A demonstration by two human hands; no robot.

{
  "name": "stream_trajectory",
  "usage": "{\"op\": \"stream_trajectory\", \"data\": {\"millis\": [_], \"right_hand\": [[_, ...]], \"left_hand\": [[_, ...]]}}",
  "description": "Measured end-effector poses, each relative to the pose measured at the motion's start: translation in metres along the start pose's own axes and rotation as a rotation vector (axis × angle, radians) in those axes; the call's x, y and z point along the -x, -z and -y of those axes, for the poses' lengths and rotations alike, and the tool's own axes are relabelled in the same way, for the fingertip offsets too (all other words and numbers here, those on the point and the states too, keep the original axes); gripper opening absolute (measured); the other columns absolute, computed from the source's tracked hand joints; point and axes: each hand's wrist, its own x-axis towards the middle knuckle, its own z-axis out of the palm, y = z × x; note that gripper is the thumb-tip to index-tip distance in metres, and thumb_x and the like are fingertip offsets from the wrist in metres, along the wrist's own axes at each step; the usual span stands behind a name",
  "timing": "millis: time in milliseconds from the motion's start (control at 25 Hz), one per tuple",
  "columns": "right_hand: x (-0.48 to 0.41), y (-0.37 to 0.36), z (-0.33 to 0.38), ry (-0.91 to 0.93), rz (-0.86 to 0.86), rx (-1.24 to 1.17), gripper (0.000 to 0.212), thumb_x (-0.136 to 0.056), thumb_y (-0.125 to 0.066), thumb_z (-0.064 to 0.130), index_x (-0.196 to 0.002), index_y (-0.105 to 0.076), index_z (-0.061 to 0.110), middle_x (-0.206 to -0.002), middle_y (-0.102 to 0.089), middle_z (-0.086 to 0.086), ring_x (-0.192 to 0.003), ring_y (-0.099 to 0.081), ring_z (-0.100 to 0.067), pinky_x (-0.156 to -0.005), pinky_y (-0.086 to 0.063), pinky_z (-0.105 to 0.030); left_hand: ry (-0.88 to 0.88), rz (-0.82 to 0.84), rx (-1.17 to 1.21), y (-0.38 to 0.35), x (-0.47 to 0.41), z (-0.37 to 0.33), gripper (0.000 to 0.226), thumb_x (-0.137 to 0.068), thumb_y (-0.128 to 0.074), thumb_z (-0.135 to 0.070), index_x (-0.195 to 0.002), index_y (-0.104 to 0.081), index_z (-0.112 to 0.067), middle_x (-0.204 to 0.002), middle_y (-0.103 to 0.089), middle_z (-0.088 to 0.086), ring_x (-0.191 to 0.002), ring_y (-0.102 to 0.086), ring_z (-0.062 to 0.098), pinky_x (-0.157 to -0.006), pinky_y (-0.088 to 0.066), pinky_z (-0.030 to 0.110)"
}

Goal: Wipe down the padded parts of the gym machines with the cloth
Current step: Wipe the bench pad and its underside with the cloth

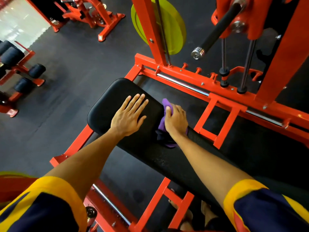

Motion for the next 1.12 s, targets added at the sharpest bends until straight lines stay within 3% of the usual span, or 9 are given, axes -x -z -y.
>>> {"op": "stream_trajectory", "data": {"millis": [120, 240, 480, 600, 720, 840, 920, 1000, 1120], "right_hand": [[-0.016, -0.013, 0.052, 0.144, 0.012, -0.023, 0.040, -0.104, -0.040, 0.042, -0.129, -0.065, 0.022, -0.130, -0.063, -0.001, -0.122, -0.054, -0.026, -0.101, -0.042, -0.036], [-0.021, -0.008, 0.054, 0.202, 0.084, 0.010, 0.039, -0.104, -0.044, 0.048, -0.132, -0.062, 0.027, -0.132, -0.061, 0.001, -0.121, -0.056, -0.025, -0.094, -0.046, -0.038], [-0.007, 0.028, -0.038, -0.070, 0.195, 0.162, 0.043, -0.105, -0.035, 0.054, -0.122, -0.061, 0.025, -0.134, -0.060, -0.006, -0.120, -0.059, -0.036, -0.092, -0.046, -0.043], [-0.015, 0.020, -0.018, -0.217, 0.155, 0.117, 0.050, -0.106, -0.029, 0.052, -0.120, -0.066, 0.022, -0.132, -0.062, -0.010, -0.120, -0.059, -0.037, -0.096, -0.045, -0.043], [-0.010, -0.010, 0.025, -0.139, -0.004, 0.038, 0.057, -0.106, -0.026, 0.050, -0.127, -0.067, 0.018, -0.137, -0.061, -0.009, -0.132, -0.051, -0.034, -0.113, -0.037, -0.043], [0.039, -0.026, 0.032, 0.062, -0.035, 0.079, 0.067, -0.104, -0.028, 0.056, -0.157, -0.039, 0.016, -0.164, -0.033, -0.009, -0.155, -0.018, -0.034, -0.128, -0.014, -0.044], [0.077, -0.020, 0.005, 0.241, 0.023, 0.162, 0.070, -0.106, -0.036, 0.055, -0.164, -0.021, 0.019, -0.172, -0.012, -0.006, -0.158, -0.001, -0.033, -0.128, -0.012, -0.045], [0.097, -0.007, -0.027, 0.327, 0.076, 0.220, 0.072, -0.105, -0.042, 0.054, -0.164, -0.016, 0.023, -0.173, -0.001, -0.001, -0.158, 0.002, -0.034, -0.126, -0.018, -0.046], [0.083, -0.005, -0.031, -0.025, 0.045, 0.093, 0.072, -0.104, -0.046, 0.048, -0.165, -0.014, 0.025, -0.173, 0.002, -0.001, -0.158, 0.003, -0.035, -0.127, -0.017, -0.052]], "left_hand": [[0.010, -0.020, 0.003, 0.000, 0.000, 0.001, 0.066, -0.106, -0.033, -0.048, -0.162, -0.019, -0.016, -0.169, -0.014, 0.008, -0.157, -0.008, 0.025, -0.127, -0.011, 0.049], [0.011, -0.044, 0.011, -0.002, -0.001, 0.000, 0.065, -0.107, -0.034, -0.048, -0.162, -0.022, -0.016, -0.169, -0.017, 0.008, -0.157, -0.010, 0.025, -0.127, -0.014, 0.049], [0.011, -0.019, -0.002, -0.004, -0.001, 0.003, 0.067, -0.106, -0.029, -0.050, -0.163, -0.016, -0.017, -0.170, -0.011, 0.009, -0.157, -0.006, 0.026, -0.128, -0.007, 0.049], [0.013, -0.015, -0.008, -0.005, 0.000, 0.001, 0.067, -0.106, -0.030, -0.049, -0.163, -0.017, -0.017, -0.169, -0.012, 0.009, -0.157, -0.006, 0.026, -0.128, -0.007, 0.049], [0.003, -0.018, 0.015, -0.004, -0.001, 0.002, 0.067, -0.105, -0.033, -0.049, -0.162, -0.019, -0.017, -0.169, -0.014, 0.009, -0.157, -0.007, 0.026, -0.128, -0.008, 0.049], [0.002, -0.034, 0.029, -0.004, 0.000, 0.002, 0.066, -0.105, -0.033, -0.049, -0.162, -0.022, -0.017, -0.169, -0.016, 0.009, -0.157, -0.009, 0.025, -0.127, -0.010, 0.049], [-0.002, -0.036, 0.033, -0.001, 0.000, 0.002, 0.065, -0.105, -0.032, -0.049, -0.161, -0.023, -0.016, -0.169, -0.017, 0.010, -0.157, -0.010, 0.026, -0.127, -0.011, 0.049], [-0.014, -0.026, 0.014, 0.000, 0.000, 0.001, 0.065, -0.106, -0.030, -0.048, -0.161, -0.023, -0.016, -0.169, -0.017, 0.011, -0.157, -0.011, 0.027, -0.127, -0.011, 0.050], [0.009, 0.009, 0.014, 0.004, 0.004, -0.002, 0.062, -0.106, -0.023, -0.046, -0.161, -0.024, -0.015, -0.168, -0.018, 0.010, -0.157, -0.013, 0.027, -0.127, -0.010, 0.050]]}}
